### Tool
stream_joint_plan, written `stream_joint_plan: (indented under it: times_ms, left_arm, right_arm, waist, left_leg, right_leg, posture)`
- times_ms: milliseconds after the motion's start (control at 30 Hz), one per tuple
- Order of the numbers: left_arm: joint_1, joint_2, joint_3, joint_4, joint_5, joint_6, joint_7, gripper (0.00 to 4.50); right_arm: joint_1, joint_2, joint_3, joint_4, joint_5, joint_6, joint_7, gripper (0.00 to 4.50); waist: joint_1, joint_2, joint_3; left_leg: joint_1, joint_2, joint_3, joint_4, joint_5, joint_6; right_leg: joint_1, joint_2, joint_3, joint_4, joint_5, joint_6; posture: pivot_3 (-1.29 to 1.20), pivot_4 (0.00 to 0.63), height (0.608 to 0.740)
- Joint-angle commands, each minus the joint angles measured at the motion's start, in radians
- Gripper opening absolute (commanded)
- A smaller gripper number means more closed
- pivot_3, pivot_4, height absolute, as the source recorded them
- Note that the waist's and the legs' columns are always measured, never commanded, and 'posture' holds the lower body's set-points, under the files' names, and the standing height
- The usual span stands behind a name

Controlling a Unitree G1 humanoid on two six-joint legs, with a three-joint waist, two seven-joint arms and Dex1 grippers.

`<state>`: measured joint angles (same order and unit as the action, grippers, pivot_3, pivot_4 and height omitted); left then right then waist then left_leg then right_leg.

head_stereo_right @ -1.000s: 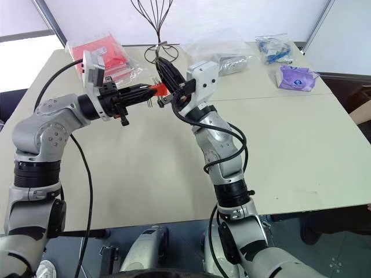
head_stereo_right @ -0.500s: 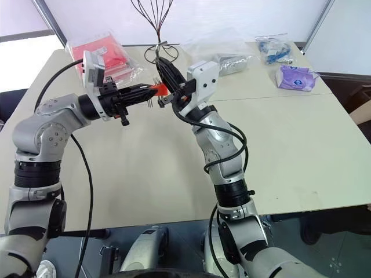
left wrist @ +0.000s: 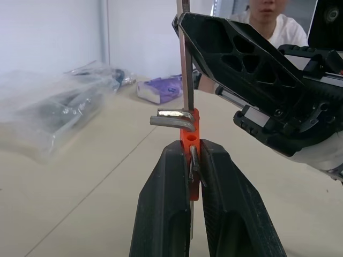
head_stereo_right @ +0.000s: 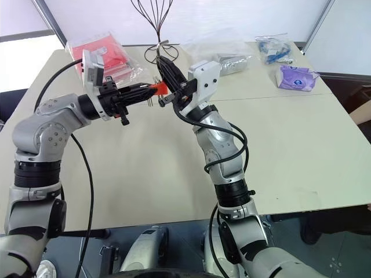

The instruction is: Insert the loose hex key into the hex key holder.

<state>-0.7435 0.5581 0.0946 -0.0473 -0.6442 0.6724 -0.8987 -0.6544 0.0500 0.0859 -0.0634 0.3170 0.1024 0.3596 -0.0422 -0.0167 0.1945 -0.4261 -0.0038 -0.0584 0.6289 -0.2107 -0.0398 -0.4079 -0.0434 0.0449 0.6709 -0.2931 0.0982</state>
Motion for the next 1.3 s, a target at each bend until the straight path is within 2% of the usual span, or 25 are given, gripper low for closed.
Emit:
stream_joint_plan:
  times_ms: [33, 567, 600, 667, 733, 833, 867, 967, 1067, 1300]
  left_arm:
    - [-0.031, 0.005, 0.033, -0.018, -0.018, -0.009, 0.006, 0.00]
    - [-0.030, 0.002, 0.031, -0.017, -0.018, -0.018, 0.011, 0.00]
    - [-0.029, 0.002, 0.030, -0.017, -0.017, -0.019, 0.010, 0.00]
    - [-0.028, 0.003, 0.029, -0.016, -0.015, -0.021, 0.008, 0.00]
    - [-0.027, 0.004, 0.027, -0.016, -0.013, -0.022, 0.006, 0.00]
    - [-0.022, 0.007, 0.023, -0.021, -0.010, -0.023, 0.003, 0.00]
    - [-0.021, 0.006, 0.023, -0.023, -0.011, -0.022, 0.003, 0.00]
    - [-0.017, 0.003, 0.016, -0.020, -0.009, -0.027, -0.006, 0.00]
    - [-0.018, -0.011, 0.008, -0.012, -0.011, -0.028, -0.010, 0.00]
    - [-0.026, -0.104, -0.054, 0.035, -0.012, 0.034, 0.004, 0.00]
  right_arm:
    - [-0.013, 0.003, -0.006, -0.027, 0.001, -0.016, -0.001, 0.07]
    - [0.008, -0.025, 0.018, -0.055, -0.003, 0.023, 0.017, 0.07]
    - [0.011, -0.031, 0.021, -0.059, -0.004, 0.026, 0.023, 0.76]
    - [0.017, -0.047, 0.027, -0.071, -0.006, 0.030, 0.035, 1.53]
    - [0.031, -0.076, 0.028, -0.097, -0.009, 0.041, 0.051, 2.59]
    - [0.117, -0.205, 0.018, -0.226, 0.004, 0.113, 0.118, 4.20]
    - [0.171, -0.263, -0.009, -0.298, 0.045, 0.166, 0.143, 4.45]
    - [0.316, -0.399, -0.099, -0.456, 0.148, 0.290, 0.171, 4.45]
    - [0.404, -0.470, -0.180, -0.537, 0.206, 0.357, 0.152, 4.45]
    - [0.393, -0.535, -0.270, -0.596, 0.251, 0.425, 0.102, 4.45]
  waist:
    - [0.000, 0.000, 0.000]
    - [0.000, 0.000, 0.000]
    - [0.000, 0.000, 0.000]
    - [0.000, 0.000, 0.000]
    - [0.000, 0.000, 0.000]
    - [0.008, 0.000, 0.000]
    - [0.012, 0.000, 0.000]
    - [0.028, 0.000, 0.000]
    - [0.026, 0.000, 0.000]
    - [0.027, 0.000, 0.000]
  left_leg:
    - [0.000, 0.000, 0.000, 0.000, 0.000, 0.000]
    - [0.000, 0.000, 0.000, 0.000, 0.000, 0.000]
    - [0.000, 0.000, 0.000, 0.000, 0.000, 0.000]
    - [0.000, 0.000, 0.000, 0.000, 0.000, 0.000]
    - [0.000, 0.000, 0.000, 0.000, 0.000, 0.000]
    - [0.000, 0.000, 0.000, 0.000, 0.000, 0.000]
    - [0.000, -0.001, 0.000, 0.000, 0.000, 0.000]
    - [-0.001, -0.001, 0.000, 0.000, 0.000, 0.001]
    - [0.000, -0.001, 0.000, 0.000, 0.000, 0.001]
    - [0.002, 0.000, 0.001, 0.001, 0.000, 0.001]
  right_leg:
    - [0.000, 0.000, 0.000, 0.000, 0.000, 0.000]
    - [0.000, 0.000, 0.000, 0.000, 0.000, 0.000]
    - [0.000, 0.000, 0.000, 0.000, 0.000, 0.000]
    - [0.000, 0.000, 0.000, 0.000, 0.000, 0.000]
    - [0.000, 0.000, 0.000, 0.000, 0.000, 0.000]
    - [0.000, 0.000, 0.000, 0.000, 0.000, 0.000]
    - [0.000, -0.001, 0.000, -0.001, 0.000, 0.000]
    - [0.001, -0.001, 0.000, -0.003, 0.000, 0.000]
    - [0.002, -0.001, 0.000, -0.003, 0.000, 0.000]
    - [0.004, 0.001, 0.000, -0.002, 0.000, 0.000]
  posture:
    - [0.00, 0.150, 0.740]
    - [0.00, 0.150, 0.740]
    - [0.00, 0.150, 0.740]
    - [0.00, 0.150, 0.740]
    - [0.00, 0.150, 0.740]
    - [0.00, 0.150, 0.740]
    - [0.00, 0.150, 0.740]
    - [0.00, 0.150, 0.740]
    - [0.00, 0.150, 0.740]
    - [0.00, 0.150, 0.740]
